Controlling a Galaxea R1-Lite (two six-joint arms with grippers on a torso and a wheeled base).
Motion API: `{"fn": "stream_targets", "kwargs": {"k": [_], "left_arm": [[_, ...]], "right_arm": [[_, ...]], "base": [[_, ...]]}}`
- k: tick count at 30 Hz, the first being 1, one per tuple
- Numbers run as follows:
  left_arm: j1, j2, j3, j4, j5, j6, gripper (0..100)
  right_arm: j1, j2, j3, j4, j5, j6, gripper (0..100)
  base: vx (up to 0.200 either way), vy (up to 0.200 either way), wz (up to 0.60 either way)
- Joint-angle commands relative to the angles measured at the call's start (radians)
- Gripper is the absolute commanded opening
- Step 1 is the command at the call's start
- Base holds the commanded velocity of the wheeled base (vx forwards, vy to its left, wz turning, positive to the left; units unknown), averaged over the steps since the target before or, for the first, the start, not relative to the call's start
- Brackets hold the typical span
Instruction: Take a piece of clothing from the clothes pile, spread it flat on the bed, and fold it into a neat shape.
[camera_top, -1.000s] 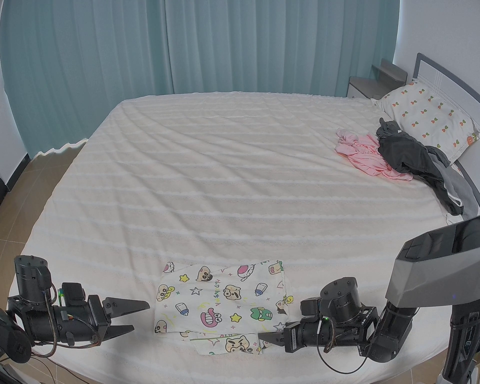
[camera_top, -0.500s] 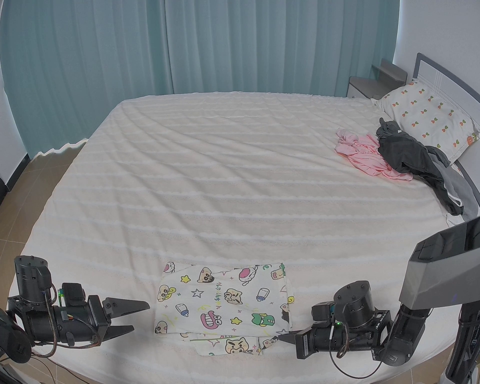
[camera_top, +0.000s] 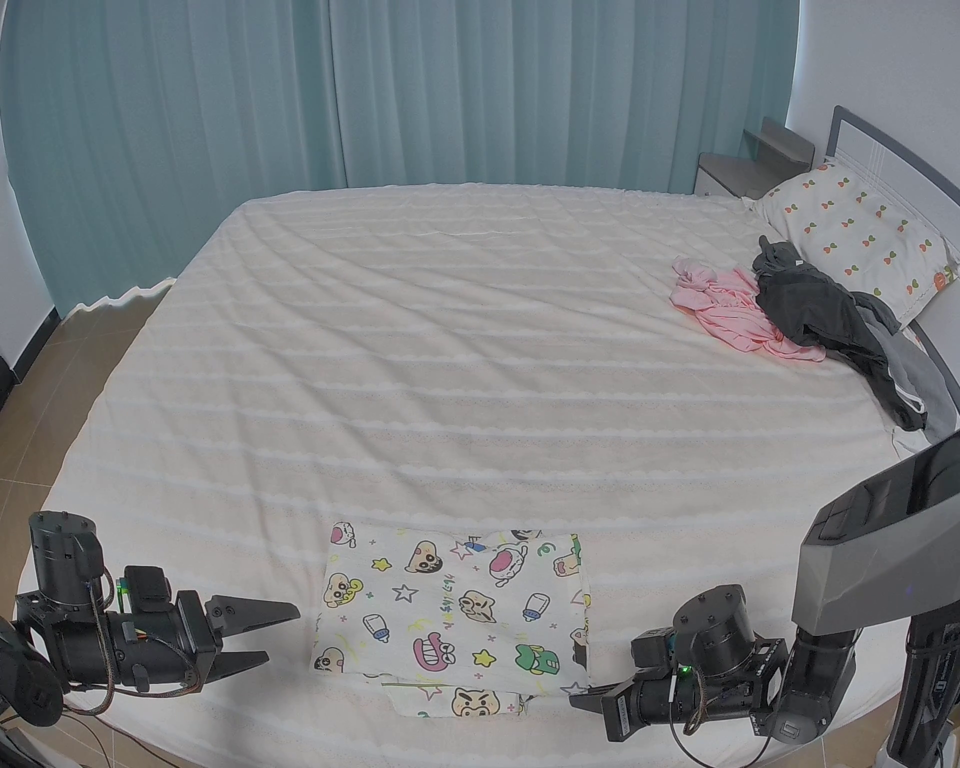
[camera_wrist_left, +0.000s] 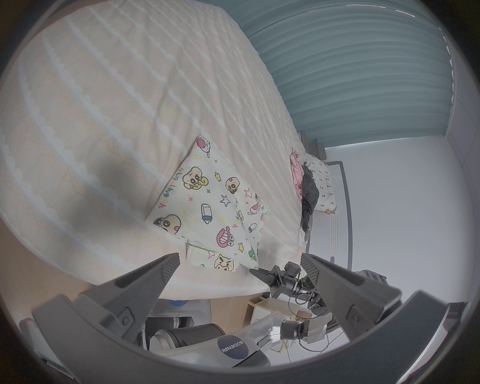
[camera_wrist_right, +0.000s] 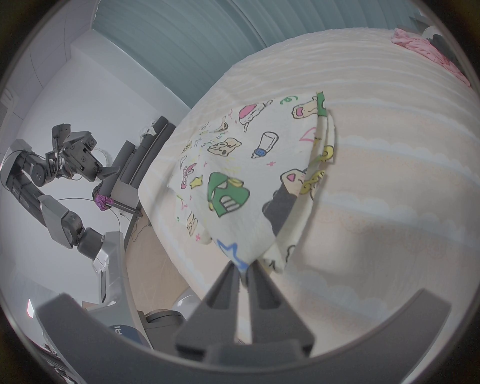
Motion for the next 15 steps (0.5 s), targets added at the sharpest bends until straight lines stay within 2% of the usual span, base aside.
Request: {"fn": "stream_targets", "kwargs": {"k": [1, 7, 9, 12, 15], "left_arm": [[0.0, 0.004, 0.0, 0.0, -0.002, 0.0, 100], [0.0, 0.018, 0.0, 0.0, -0.003, -0.002, 100], [0.0, 0.027, 0.001, 0.0, -0.008, -0.002, 100], [0.0, 0.029, 0.006, 0.0, -0.046, -0.005, 100], [0.0, 0.029, 0.024, 0.0, -0.115, -0.005, 100]], "right_arm": [[-0.001, 0.02, -0.002, -0.001, 0.0, -0.001, 100], [-0.033, -0.038, 0.051, -0.121, 0.0, 0.002, 100], [-0.087, -0.081, 0.051, -0.165, 0.0, 0.001, 100], [-0.153, -0.103, -0.015, -0.153, 0.002, -0.001, 100], [-0.199, -0.104, -0.16, -0.055, 0.002, -0.001, 100]], "base": [[0.0, 0.0, 0.0], [0.0, 0.0, 0.0], [0.0, 0.0, 0.0], [0.0, 0.0, 0.0], [0.0, 0.0, 0.0]]}}
